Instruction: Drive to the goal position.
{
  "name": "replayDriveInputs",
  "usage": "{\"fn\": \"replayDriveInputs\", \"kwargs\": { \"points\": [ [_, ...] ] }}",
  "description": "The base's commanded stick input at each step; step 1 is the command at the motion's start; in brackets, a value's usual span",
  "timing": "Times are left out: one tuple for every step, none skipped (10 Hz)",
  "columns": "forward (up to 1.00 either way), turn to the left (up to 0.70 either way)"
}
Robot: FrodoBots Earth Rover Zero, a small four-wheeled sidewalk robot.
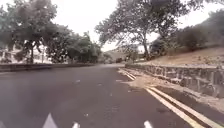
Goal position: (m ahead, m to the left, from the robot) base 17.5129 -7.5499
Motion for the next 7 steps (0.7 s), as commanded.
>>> {"fn": "replayDriveInputs", "kwargs": {
  "points": [
    [0.70,-0.09],
    [0.70,-0.05],
    [0.70,-0.11],
    [0.70,-0.07],
    [0.70,-0.02],
    [0.70,0.00],
    [0.70,0.00]
  ]
}}
